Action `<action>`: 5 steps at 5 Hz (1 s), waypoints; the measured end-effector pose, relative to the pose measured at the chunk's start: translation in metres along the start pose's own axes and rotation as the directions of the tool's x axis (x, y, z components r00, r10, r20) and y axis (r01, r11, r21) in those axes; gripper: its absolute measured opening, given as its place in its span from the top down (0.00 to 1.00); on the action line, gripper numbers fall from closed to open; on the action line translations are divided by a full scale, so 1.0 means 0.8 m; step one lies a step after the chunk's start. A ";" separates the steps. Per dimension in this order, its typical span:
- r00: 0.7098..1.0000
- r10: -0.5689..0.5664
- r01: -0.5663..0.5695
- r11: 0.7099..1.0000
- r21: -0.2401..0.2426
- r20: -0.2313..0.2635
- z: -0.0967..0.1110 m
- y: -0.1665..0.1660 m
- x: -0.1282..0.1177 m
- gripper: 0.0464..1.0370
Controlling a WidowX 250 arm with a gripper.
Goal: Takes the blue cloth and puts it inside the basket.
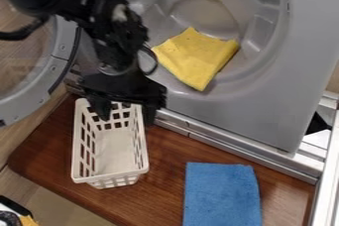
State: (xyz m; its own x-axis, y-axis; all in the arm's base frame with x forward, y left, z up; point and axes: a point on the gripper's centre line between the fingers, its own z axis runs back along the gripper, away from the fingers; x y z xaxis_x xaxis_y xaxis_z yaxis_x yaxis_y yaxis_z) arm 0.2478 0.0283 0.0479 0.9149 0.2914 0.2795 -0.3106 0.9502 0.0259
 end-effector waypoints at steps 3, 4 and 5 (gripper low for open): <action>0.971 -0.223 0.217 0.973 -0.073 -0.087 -0.065 -0.101 -0.049 0.04; 0.961 -0.255 0.248 0.965 -0.082 -0.105 -0.085 -0.117 -0.057 0.04; 0.957 -0.273 0.266 0.961 -0.076 -0.103 -0.100 -0.123 -0.057 0.04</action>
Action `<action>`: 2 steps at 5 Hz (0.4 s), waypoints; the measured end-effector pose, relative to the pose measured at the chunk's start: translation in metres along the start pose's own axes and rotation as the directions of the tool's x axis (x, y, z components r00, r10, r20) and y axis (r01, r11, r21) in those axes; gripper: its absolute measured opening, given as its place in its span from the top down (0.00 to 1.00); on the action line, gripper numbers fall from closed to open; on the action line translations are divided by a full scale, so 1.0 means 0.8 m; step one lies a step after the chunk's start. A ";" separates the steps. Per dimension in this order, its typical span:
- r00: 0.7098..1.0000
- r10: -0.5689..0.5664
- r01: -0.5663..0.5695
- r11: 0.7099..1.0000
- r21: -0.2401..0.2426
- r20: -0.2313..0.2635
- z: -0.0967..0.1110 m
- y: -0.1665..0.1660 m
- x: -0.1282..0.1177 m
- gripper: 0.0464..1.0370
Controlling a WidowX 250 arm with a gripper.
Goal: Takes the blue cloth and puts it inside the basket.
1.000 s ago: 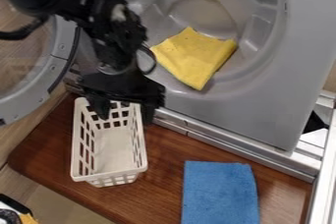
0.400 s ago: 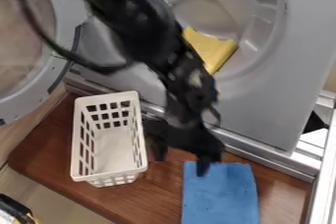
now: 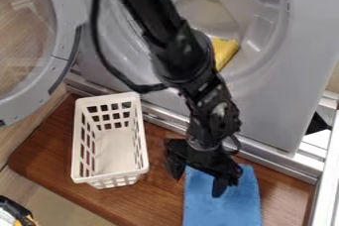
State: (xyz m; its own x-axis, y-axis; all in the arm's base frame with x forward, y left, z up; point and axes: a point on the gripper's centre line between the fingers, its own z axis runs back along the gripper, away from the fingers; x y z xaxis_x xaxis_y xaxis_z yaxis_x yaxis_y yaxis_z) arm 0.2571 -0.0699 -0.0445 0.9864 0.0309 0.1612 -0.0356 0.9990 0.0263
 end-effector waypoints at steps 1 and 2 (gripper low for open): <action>1.000 -0.008 0.008 1.000 -0.026 0.000 -0.013 -0.008 0.002 0.04; 0.999 -0.052 0.052 0.998 -0.032 0.002 -0.026 -0.024 0.003 0.04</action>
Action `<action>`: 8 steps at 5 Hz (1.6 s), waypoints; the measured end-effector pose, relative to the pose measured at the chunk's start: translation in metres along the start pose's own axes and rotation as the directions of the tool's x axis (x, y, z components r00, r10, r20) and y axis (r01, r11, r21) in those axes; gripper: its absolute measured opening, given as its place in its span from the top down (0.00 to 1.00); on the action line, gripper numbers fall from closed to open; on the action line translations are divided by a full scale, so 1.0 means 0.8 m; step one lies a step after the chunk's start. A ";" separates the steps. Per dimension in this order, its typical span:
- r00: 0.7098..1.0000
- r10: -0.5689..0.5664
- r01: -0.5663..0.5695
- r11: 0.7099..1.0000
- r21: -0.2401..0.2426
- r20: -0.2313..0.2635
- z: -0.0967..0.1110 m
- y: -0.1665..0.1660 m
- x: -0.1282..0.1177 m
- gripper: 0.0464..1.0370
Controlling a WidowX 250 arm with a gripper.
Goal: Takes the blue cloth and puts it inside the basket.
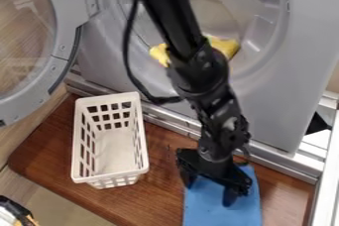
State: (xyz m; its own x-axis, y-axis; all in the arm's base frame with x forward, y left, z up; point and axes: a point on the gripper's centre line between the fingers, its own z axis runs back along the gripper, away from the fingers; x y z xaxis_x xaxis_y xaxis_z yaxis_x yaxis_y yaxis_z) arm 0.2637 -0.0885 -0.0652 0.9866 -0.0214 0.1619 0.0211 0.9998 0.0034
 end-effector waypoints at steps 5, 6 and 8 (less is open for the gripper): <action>1.000 0.012 -0.011 1.000 0.023 -0.014 -0.014 0.006 0.005 0.94; 0.999 0.003 -0.003 1.000 -0.008 -0.039 -0.004 0.005 0.005 0.96; 0.997 -0.008 0.012 0.998 -0.055 0.072 0.058 -0.001 0.013 0.96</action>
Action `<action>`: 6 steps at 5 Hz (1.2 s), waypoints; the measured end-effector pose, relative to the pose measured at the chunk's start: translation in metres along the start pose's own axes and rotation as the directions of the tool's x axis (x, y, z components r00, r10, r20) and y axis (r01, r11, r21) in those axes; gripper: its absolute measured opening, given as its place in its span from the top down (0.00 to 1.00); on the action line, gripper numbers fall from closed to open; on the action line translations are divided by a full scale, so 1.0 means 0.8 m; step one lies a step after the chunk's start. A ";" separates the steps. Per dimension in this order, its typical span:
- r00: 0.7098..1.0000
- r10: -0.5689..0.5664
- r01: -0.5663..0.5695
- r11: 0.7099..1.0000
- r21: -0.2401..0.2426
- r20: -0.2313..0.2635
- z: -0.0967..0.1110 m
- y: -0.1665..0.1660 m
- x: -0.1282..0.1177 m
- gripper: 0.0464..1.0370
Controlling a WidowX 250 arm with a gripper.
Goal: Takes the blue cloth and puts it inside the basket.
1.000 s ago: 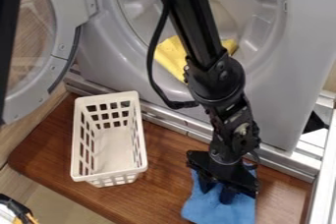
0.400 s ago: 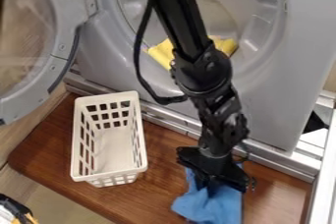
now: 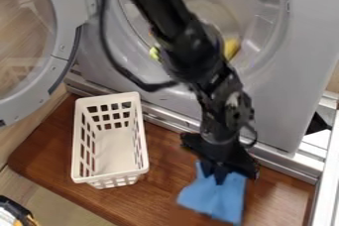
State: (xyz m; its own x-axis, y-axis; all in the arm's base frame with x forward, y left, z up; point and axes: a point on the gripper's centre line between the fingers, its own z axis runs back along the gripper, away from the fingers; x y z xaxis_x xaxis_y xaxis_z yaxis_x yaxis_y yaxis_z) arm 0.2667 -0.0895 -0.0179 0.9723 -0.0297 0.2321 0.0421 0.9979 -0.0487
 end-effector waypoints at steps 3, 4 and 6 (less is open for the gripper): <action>0.976 0.155 -0.155 0.988 -0.012 0.153 0.097 0.058 0.012 0.96; 0.948 0.251 -0.258 0.966 0.010 0.197 0.121 0.100 0.015 0.96; 0.900 0.390 -0.409 0.910 0.071 0.193 0.119 0.180 0.004 0.96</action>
State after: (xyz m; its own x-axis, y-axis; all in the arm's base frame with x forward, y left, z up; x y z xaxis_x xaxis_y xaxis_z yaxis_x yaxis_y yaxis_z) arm 0.2541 0.0593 0.0687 0.8472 0.3736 0.3777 -0.3762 0.9239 -0.0701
